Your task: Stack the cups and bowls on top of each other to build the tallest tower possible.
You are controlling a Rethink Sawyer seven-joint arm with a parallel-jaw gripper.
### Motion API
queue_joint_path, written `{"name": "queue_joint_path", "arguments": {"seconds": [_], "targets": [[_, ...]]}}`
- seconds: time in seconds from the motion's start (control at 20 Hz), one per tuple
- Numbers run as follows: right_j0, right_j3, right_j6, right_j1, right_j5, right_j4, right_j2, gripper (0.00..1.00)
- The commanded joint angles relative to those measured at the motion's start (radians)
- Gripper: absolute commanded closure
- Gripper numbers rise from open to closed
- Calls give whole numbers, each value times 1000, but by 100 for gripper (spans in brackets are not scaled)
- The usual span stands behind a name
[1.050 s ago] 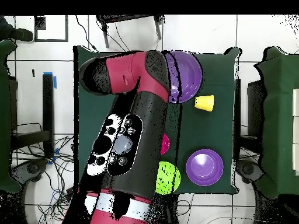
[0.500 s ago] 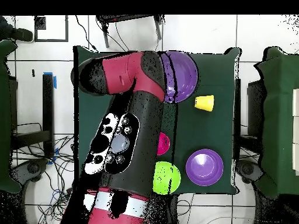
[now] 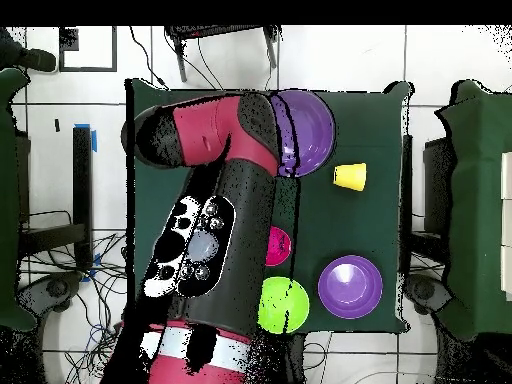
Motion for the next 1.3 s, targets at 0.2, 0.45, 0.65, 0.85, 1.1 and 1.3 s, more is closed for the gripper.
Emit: {"name": "queue_joint_path", "arguments": {"seconds": [0.2, 0.45, 0.65, 0.85, 1.1, 1.3], "targets": [[4, 104, -117, 26, -84, -105, 106, 100], [7, 98, -113, 35, -95, -106, 102, 100], [8, 103, -106, 37, -108, -107, 96, 100], [9, 99, -99, 43, -117, -106, 96, 100], [7, 98, -97, 46, -120, -104, 99, 100], [4, 101, -105, 44, -119, -105, 101, 100]]}}
